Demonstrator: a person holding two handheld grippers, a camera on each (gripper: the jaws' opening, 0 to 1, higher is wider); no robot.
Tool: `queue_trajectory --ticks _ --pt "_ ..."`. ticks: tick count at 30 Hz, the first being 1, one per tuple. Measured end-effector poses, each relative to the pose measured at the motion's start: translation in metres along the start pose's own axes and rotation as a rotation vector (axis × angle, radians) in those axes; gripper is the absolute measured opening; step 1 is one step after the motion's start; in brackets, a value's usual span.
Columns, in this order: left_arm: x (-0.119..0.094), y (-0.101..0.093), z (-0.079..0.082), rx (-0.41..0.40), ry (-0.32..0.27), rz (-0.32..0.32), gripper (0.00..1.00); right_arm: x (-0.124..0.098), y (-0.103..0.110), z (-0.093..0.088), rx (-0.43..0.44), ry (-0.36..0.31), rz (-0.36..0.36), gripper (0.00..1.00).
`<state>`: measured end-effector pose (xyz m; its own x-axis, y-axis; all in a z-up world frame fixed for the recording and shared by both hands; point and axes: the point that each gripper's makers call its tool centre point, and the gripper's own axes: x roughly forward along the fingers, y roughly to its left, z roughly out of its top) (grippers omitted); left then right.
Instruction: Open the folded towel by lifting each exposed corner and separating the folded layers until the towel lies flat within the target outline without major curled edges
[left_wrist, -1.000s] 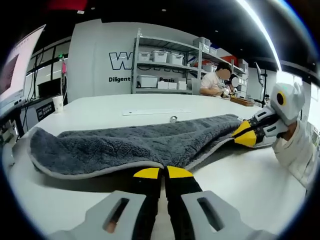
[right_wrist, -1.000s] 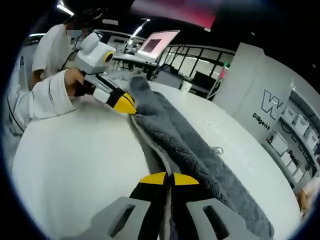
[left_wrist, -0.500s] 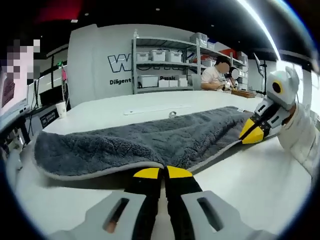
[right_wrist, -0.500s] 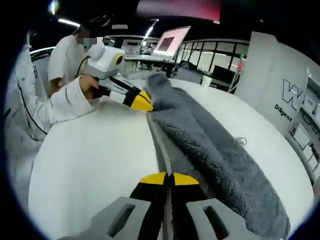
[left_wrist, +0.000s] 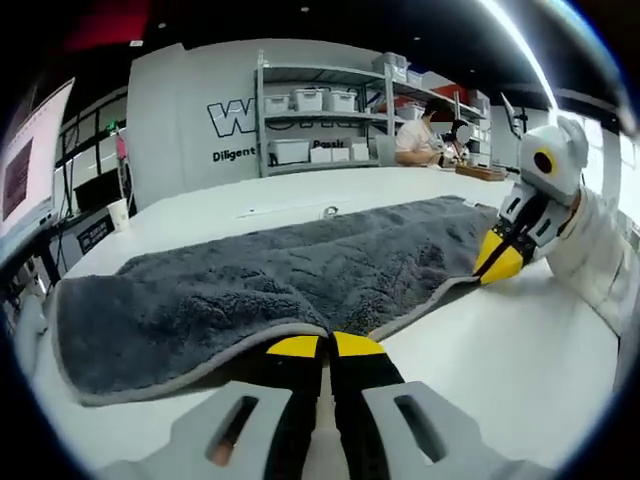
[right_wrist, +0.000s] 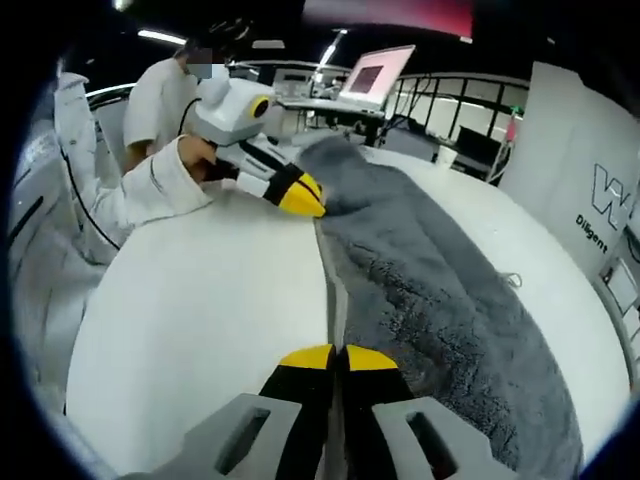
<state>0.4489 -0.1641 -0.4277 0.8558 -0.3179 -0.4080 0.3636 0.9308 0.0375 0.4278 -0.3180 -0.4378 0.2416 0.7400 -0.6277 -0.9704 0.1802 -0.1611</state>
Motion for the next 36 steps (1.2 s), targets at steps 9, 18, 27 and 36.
queue_trajectory --ticks 9,18,27,36 --pt "-0.008 -0.008 -0.005 0.047 0.047 0.003 0.02 -0.002 0.012 -0.001 -0.006 0.003 0.057 0.0" --pt "-0.019 -0.008 -0.011 0.056 0.088 -0.015 0.02 -0.006 0.026 -0.002 -0.026 0.007 0.118 0.0" --pt "-0.03 -0.012 -0.018 0.075 0.134 -0.035 0.02 -0.01 0.042 -0.002 -0.055 0.018 0.173 0.0" --pt "-0.045 -0.018 -0.025 0.088 0.183 -0.072 0.02 -0.015 0.06 -0.003 -0.088 0.021 0.242 0.0"
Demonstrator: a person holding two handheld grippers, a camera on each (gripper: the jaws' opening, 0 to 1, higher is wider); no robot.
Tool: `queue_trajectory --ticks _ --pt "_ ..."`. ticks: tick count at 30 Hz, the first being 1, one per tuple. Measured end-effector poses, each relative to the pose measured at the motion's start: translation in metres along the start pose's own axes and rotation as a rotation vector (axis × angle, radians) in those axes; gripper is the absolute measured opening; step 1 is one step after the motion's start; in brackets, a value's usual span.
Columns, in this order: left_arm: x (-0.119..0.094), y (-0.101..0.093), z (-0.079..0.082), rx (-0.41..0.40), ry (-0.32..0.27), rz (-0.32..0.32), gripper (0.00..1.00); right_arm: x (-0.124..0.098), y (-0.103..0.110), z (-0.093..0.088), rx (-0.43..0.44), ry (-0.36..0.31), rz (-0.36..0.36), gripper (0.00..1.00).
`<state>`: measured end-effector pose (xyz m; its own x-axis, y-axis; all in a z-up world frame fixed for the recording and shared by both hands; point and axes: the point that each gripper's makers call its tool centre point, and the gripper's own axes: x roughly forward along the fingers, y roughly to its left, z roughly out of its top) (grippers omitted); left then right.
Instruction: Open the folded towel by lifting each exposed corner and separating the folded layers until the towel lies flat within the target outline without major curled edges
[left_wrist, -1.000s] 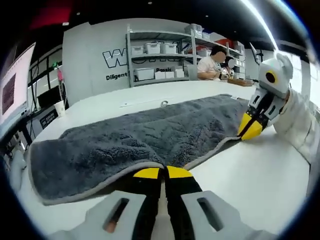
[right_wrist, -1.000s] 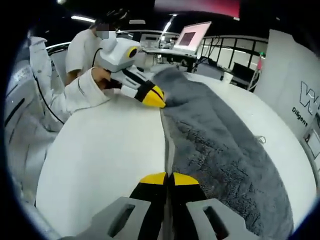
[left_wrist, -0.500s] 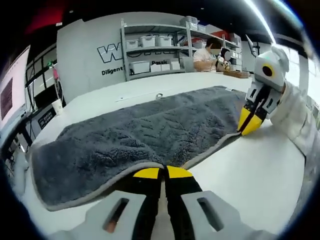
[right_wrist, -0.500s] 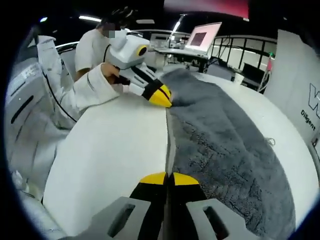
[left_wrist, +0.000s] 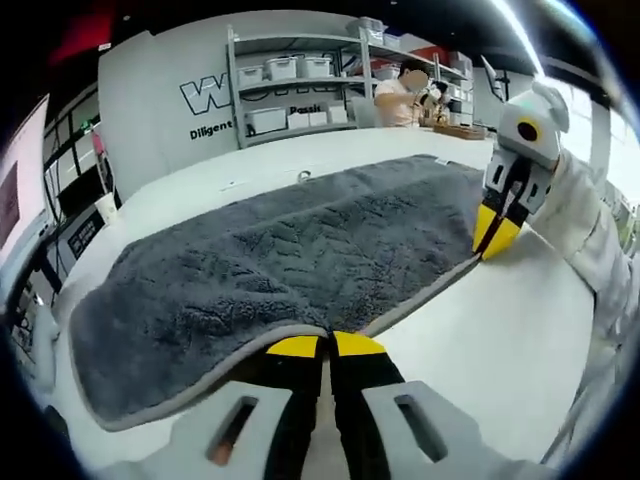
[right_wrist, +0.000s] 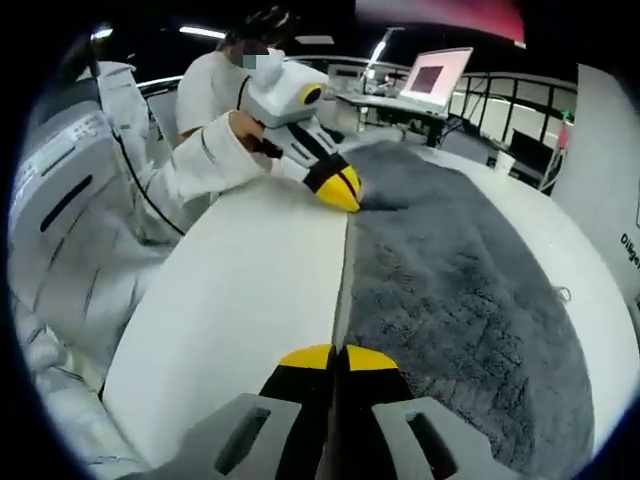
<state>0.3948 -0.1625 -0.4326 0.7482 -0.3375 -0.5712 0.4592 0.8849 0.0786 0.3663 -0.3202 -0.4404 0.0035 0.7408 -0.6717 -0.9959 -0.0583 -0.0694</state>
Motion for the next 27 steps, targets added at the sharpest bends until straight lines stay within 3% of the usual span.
queue_trajectory --ticks 12,27 --pt "-0.015 -0.007 -0.012 0.012 0.05 -0.028 0.02 0.001 0.022 0.002 -0.045 0.005 0.077 0.0" --pt "-0.028 -0.016 -0.021 0.031 0.098 -0.041 0.02 0.002 0.028 0.003 -0.06 0.004 0.106 0.0"
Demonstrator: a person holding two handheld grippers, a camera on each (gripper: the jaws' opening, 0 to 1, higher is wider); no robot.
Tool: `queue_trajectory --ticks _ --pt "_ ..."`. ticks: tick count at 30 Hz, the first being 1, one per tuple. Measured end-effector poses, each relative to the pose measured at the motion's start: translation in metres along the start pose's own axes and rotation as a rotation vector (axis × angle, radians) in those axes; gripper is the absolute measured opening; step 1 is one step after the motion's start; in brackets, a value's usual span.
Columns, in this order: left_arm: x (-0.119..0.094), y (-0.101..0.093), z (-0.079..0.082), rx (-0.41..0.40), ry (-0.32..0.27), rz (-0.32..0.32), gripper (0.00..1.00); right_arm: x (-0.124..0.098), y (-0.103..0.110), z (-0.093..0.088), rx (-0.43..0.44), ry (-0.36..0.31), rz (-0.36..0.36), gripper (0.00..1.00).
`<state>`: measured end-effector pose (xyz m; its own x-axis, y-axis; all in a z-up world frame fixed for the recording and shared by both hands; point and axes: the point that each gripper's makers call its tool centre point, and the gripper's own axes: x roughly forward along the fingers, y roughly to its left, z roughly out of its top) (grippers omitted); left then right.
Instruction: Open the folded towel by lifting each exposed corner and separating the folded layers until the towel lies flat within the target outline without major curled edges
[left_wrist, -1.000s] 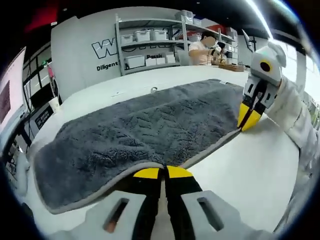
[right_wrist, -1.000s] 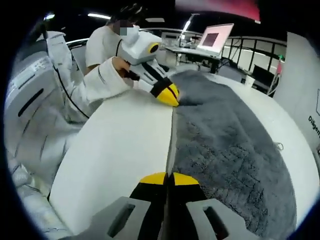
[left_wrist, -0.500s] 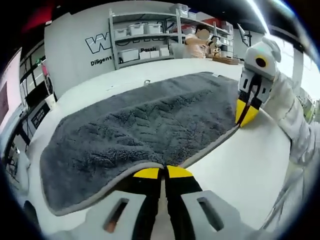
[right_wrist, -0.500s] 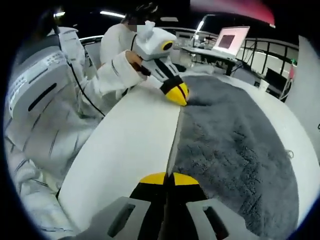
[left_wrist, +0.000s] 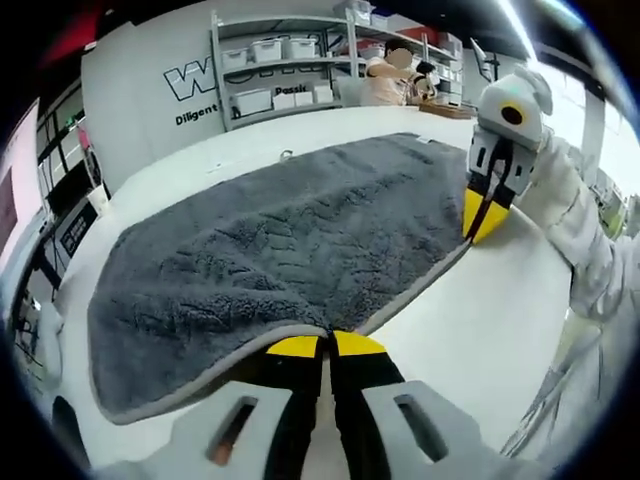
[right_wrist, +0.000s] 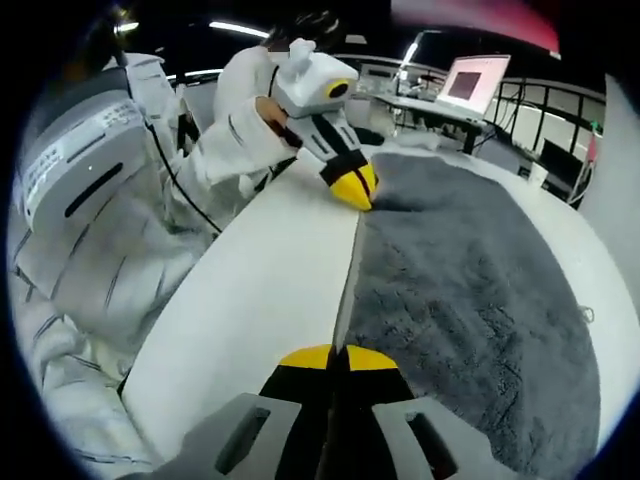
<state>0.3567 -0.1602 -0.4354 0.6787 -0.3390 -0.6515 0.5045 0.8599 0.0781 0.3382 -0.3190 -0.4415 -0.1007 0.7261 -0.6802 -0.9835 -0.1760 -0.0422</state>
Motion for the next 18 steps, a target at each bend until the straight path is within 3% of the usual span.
queue_trajectory --ticks 10,18 --pt "-0.0056 -0.0042 -0.0043 0.021 0.032 -0.004 0.02 0.001 0.0018 0.0008 -0.008 0.0 0.008 0.0" --pt "-0.0088 -0.0028 -0.0016 0.072 -0.002 -0.003 0.03 0.001 0.0004 0.0011 -0.028 -0.003 0.003 0.0"
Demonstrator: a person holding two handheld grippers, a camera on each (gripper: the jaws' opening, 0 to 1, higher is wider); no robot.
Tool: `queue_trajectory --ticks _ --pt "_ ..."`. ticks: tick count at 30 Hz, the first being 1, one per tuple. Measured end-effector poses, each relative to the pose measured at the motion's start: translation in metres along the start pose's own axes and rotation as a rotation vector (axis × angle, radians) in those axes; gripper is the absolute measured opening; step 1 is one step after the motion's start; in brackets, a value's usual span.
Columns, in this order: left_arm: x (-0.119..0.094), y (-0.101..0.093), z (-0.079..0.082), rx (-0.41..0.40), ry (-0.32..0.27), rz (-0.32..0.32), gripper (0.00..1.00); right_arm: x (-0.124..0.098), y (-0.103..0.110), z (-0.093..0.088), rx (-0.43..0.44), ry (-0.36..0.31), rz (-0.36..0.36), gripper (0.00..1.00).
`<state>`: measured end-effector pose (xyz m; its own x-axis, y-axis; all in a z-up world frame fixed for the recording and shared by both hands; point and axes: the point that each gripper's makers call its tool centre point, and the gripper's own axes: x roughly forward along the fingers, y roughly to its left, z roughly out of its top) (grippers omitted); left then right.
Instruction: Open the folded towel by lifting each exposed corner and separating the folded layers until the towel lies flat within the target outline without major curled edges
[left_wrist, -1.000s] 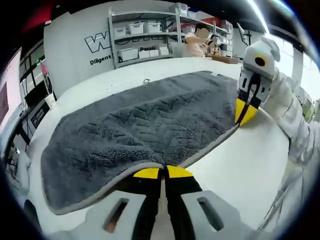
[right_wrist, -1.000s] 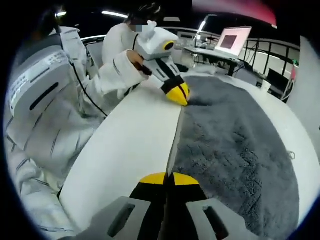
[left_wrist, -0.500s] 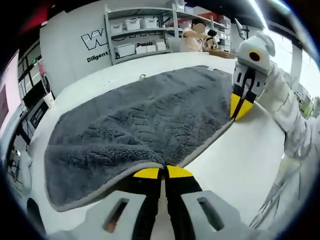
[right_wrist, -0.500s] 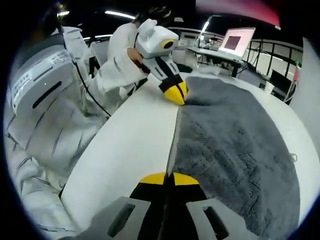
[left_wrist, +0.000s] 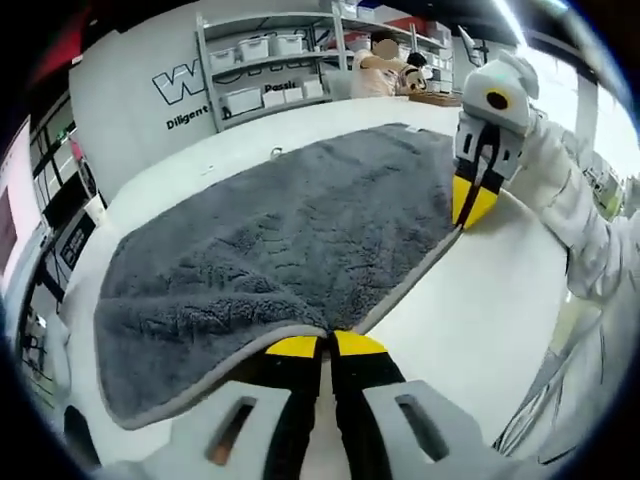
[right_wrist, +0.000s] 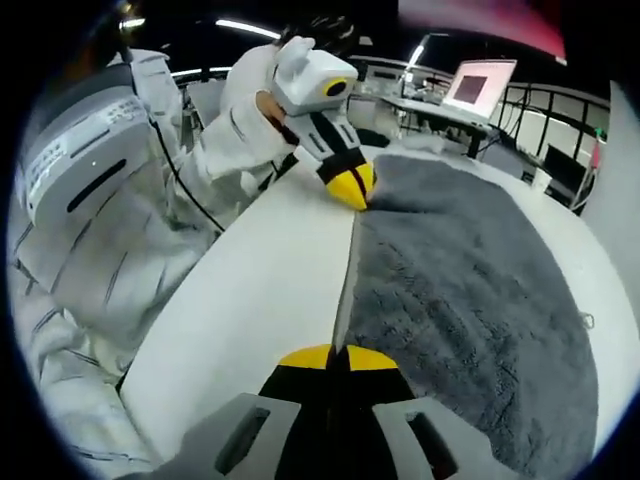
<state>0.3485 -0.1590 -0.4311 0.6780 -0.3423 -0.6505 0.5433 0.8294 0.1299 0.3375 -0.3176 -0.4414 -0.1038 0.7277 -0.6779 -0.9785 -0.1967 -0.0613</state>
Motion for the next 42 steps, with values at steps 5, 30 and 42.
queue_trajectory --ticks 5,30,42 --pt "-0.011 0.004 0.009 -0.019 -0.069 -0.019 0.05 -0.004 -0.004 0.002 -0.009 -0.021 -0.021 0.0" --pt "-0.072 0.134 -0.037 -0.326 -0.239 0.34 0.47 -0.026 -0.078 0.012 0.065 -0.104 -0.351 0.52" --pt "-0.083 0.176 -0.055 -0.475 -0.33 0.512 0.45 -0.049 -0.114 0.004 0.192 -0.167 -0.512 0.61"
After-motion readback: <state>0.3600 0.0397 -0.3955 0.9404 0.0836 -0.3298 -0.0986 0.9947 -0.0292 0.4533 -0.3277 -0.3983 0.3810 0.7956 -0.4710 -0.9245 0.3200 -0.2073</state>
